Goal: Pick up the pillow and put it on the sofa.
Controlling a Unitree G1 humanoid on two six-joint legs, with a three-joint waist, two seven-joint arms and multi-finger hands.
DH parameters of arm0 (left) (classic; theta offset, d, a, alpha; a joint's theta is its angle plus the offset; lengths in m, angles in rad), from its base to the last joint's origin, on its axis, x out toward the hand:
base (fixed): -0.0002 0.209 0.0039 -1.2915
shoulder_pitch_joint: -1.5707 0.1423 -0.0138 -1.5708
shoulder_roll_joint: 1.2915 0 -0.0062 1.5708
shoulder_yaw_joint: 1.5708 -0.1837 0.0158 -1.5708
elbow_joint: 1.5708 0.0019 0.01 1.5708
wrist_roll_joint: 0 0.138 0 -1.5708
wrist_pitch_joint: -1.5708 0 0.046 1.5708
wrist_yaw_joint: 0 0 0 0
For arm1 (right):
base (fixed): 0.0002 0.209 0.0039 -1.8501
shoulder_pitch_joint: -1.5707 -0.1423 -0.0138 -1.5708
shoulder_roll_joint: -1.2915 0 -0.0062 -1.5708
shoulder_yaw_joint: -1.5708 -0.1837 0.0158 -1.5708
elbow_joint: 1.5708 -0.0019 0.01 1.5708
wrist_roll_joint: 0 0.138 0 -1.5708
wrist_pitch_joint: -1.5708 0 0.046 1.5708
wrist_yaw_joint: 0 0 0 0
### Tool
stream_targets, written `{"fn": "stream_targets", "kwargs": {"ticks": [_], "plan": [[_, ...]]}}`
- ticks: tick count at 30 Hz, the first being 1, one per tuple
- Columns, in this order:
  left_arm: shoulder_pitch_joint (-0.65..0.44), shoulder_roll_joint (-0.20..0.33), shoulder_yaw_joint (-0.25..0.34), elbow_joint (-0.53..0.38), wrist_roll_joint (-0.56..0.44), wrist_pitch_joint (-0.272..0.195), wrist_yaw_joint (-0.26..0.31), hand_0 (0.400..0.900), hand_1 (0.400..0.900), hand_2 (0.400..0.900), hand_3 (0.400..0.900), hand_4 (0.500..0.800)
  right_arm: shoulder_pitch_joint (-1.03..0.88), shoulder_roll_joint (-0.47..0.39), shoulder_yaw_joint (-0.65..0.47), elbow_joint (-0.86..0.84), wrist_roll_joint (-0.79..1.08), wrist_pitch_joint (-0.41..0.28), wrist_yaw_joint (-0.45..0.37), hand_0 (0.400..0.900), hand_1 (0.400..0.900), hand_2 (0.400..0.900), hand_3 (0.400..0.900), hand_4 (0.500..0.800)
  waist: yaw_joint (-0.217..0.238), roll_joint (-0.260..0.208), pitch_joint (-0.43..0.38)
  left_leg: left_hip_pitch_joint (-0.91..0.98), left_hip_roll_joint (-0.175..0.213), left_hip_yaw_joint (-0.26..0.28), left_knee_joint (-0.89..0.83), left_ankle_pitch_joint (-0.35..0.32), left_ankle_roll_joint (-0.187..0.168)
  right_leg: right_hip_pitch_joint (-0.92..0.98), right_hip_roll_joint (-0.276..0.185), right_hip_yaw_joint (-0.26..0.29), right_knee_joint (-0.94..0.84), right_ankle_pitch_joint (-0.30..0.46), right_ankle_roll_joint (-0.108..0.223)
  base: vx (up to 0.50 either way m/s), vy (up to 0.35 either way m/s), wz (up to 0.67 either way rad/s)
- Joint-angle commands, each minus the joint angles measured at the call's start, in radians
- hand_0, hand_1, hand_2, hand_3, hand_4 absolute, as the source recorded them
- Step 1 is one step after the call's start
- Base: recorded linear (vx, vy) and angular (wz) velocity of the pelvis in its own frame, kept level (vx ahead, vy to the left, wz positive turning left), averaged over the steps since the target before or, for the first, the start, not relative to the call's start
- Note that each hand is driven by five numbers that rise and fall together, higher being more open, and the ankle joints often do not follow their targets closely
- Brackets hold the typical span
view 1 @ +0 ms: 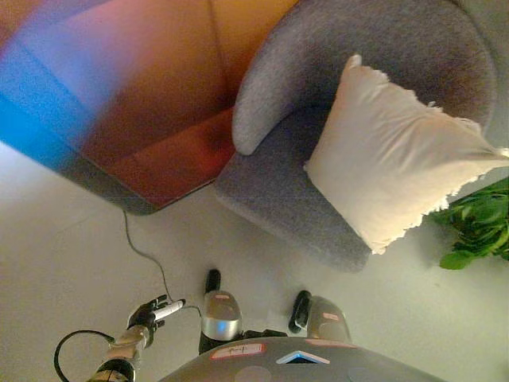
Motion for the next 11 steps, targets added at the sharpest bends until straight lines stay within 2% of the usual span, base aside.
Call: {"fn": "stream_targets", "kwargs": {"ticks": [1, 7, 10, 11], "plan": [[-0.005, 0.101, -0.062, -0.003, -0.007, 0.001, 0.003, 0.9, 0.9, 0.9, 0.9, 0.8, -0.071, -0.139, 0.086, -0.063, -0.072, -0.027, -0.034, 0.9, 0.9, 0.9, 0.9, 0.8, -0.032, -0.065, -0.068, 0.002, 0.039, -0.027, 0.035, 0.147, -0.026, 0.178, 0.026, -0.001, -0.267, 0.097, 0.012, 0.0, 0.053, -0.32], [-0.03, 0.086, -0.077, 0.015, -0.005, 0.016, -0.028, 0.9, 0.9, 0.9, 0.9, 0.8, 0.008, -0.162, 0.008, -0.087, 0.036, -0.082, -0.044, 0.9, 0.9, 0.9, 0.9, 0.8, -0.07, -0.066, -0.096, 0.019, 0.031, -0.001, 0.041, 0.136, -0.033, 0.2, 0.023, 0.024, -0.317, 0.12, 0.018, -0.02, 0.087, -0.22], [-0.04, 0.072, -0.074, 0.018, -0.001, 0.024, -0.034, 0.9, 0.9, 0.9, 0.9, 0.8, 0.167, -0.151, -0.133, -0.158, 0.145, -0.102, -0.062, 0.9, 0.9, 0.9, 0.9, 0.8, -0.097, -0.06, -0.105, 0.037, 0.023, 0.023, 0.029, 0.109, -0.032, 0.202, 0.016, 0.034, -0.334, 0.134, 0.027, -0.05, 0.12, -0.21], [-0.04, 0.066, -0.074, 0.028, -0.004, 0.021, -0.023, 0.9, 0.9, 0.9, 0.9, 0.8, 0.264, -0.139, -0.219, -0.196, 0.199, -0.108, -0.076, 0.9, 0.9, 0.9, 0.9, 0.8, -0.108, -0.06, -0.106, 0.043, 0.021, 0.034, 0.026, 0.098, -0.031, 0.203, 0.014, 0.039, -0.337, 0.136, 0.029, -0.03, 0.083, -0.16]]}}
